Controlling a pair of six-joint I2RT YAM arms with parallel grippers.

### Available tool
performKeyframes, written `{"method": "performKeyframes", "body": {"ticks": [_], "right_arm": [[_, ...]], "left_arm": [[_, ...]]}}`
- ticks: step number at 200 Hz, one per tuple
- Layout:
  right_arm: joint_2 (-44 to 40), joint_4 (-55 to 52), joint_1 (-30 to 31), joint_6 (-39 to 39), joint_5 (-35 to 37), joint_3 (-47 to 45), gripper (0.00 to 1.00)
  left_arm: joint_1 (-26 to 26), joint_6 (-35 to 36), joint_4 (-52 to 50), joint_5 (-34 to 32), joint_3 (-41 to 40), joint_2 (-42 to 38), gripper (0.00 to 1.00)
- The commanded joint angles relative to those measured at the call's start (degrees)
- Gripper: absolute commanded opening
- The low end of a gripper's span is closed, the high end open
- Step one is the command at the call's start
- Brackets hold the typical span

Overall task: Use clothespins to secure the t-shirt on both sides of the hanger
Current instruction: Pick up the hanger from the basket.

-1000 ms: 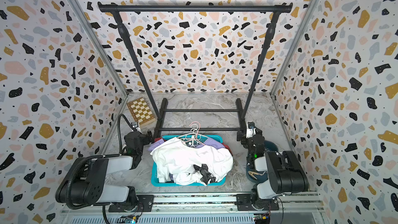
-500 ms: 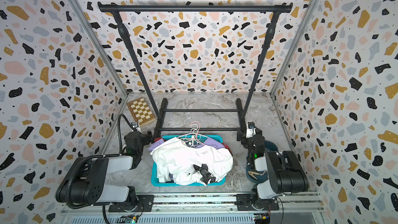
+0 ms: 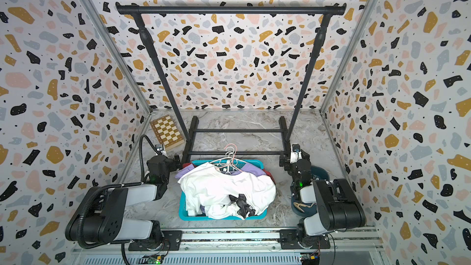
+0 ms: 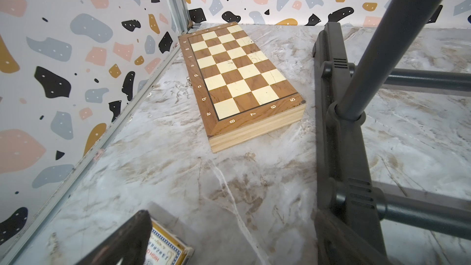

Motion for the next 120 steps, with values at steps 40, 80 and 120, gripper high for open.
{"method": "performKeyframes", "body": {"ticks": [40, 80, 120], "right_arm": [[-14.1, -34.9, 7.7, 4.2, 14.5, 16.0, 1.00], [-17.8, -57.9, 12.0, 19.1, 14.2, 28.0, 1.00], [-24.8, -67.0, 15.5, 18.7, 0.6, 31.0, 1.00]], "left_arm": [[-5.6, 2.1, -16.1, -9.9, 9.0, -12.0, 0.99], [-5.7, -10.0, -35.3, -0.2, 16.2, -25.0, 0.99], [-5.7, -15.9, -51.9, 18.6, 24.1, -29.0, 0.99]]}}
